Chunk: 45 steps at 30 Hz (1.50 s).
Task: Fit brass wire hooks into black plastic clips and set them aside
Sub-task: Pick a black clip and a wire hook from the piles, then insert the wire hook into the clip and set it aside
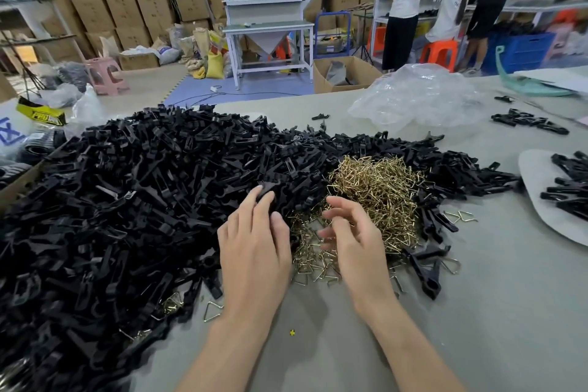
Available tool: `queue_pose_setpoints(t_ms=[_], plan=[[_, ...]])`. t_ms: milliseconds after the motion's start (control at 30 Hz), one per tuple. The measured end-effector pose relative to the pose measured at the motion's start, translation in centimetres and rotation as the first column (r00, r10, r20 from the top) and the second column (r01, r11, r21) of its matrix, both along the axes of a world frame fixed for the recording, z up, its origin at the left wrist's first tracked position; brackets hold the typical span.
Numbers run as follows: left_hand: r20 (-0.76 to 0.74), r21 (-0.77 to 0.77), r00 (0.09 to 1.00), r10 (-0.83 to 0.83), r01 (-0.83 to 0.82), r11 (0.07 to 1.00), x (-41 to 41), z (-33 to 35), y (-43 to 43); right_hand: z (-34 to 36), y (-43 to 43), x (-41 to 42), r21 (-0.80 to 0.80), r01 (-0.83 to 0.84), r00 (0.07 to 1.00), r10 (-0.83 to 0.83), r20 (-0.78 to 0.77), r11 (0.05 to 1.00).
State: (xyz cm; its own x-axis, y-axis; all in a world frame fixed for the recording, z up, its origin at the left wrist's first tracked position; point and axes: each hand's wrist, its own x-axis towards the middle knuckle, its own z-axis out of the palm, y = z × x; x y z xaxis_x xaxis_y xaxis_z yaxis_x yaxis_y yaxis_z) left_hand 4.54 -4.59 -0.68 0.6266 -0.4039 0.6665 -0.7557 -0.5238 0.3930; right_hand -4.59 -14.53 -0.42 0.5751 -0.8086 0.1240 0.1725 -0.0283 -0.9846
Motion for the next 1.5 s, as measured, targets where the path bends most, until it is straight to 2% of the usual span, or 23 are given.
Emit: queue_pose_setpoints(t_ms=[67,133,233,333,433,500,567,667,767,867,933,1000,1033,1067,1133,1300,1367,1500], plan=[[0.105,0.011,0.988,-0.11,0.11,0.994,-0.9,0.1,0.0,0.5,-0.1,0.1,0.191,-0.123,0.991,0.11,0.076,0.974],[0.176,0.093,0.954,-0.241,0.228,0.969,-2.0,-0.1,-0.2,1.0,-0.2,0.0,0.337,-0.231,0.97,0.19,0.152,0.913],[0.179,0.196,0.906,-0.385,0.35,0.916,-3.0,-0.2,-0.5,1.0,-0.5,-0.4,0.379,-0.295,0.947,0.218,0.234,0.877],[0.171,0.167,0.895,-0.411,0.385,0.908,-2.9,-0.5,-0.6,0.9,-1.0,-0.6,0.426,-0.262,0.943,0.136,0.304,0.866],[0.055,0.022,0.957,-0.284,0.283,0.959,-1.9,-0.8,-0.6,1.0,-1.2,-0.5,0.392,-0.172,0.963,0.07,0.26,0.904],[-0.025,0.014,0.987,-0.162,0.162,0.987,-0.7,-0.6,-0.8,1.0,-1.2,-0.3,0.316,-0.101,0.98,0.04,0.195,0.944],[-0.039,0.12,0.999,-0.028,0.033,0.992,0.9,0.1,-1.4,1.0,-1.1,-0.2,0.272,-0.075,0.983,0.026,0.18,0.959],[-0.028,0.378,0.994,0.104,-0.086,0.922,2.8,1.3,-2.8,0.9,-0.9,-0.3,0.233,-0.071,0.986,0.033,0.164,0.97],[-0.05,0.441,0.99,0.133,-0.097,0.892,3.7,1.8,-4.1,0.8,-0.9,-0.4,0.228,-0.082,0.984,0.042,0.175,0.97],[-0.135,0.382,0.983,0.123,-0.063,0.922,3.7,2.5,-4.7,0.7,-1.0,-0.3,0.232,-0.079,0.983,0.037,0.177,0.97],[-0.105,0.347,0.991,0.084,-0.042,0.937,3.1,3.0,-4.5,0.6,-1.1,-0.2,0.226,-0.08,0.984,0.042,0.171,0.971],[-0.137,0.2,0.991,-0.005,0.032,0.979,2.2,3.4,-3.6,0.6,-1.0,-0.2,0.225,-0.107,0.983,0.07,0.168,0.968],[-0.197,0.091,0.978,-0.067,0.086,0.992,1.7,3.6,-2.9,0.6,-1.0,-0.2,0.22,-0.126,0.982,0.091,0.163,0.967],[-0.289,-0.031,0.946,-0.145,0.142,0.989,1.2,3.7,-2.3,0.6,-1.0,-0.2,0.212,-0.149,0.981,0.117,0.157,0.966],[-0.462,-0.274,0.824,-0.327,0.218,0.937,0.0,3.4,-0.8,0.6,-0.7,-0.2,0.197,-0.2,0.974,0.172,0.149,0.96],[-0.585,-0.586,0.608,-0.537,0.142,0.798,-2.0,1.3,1.4,0.5,0.1,-0.7,0.11,-0.27,0.962,0.264,0.066,0.957],[-0.602,-0.635,0.549,-0.58,0.112,0.765,-2.1,1.0,1.5,0.3,0.1,-0.9,0.079,-0.292,0.956,0.289,0.051,0.953],[-0.607,-0.629,0.548,-0.576,0.112,0.769,-2.3,0.9,1.7,0.1,0.2,-0.9,0.084,-0.311,0.95,0.307,0.057,0.947]])
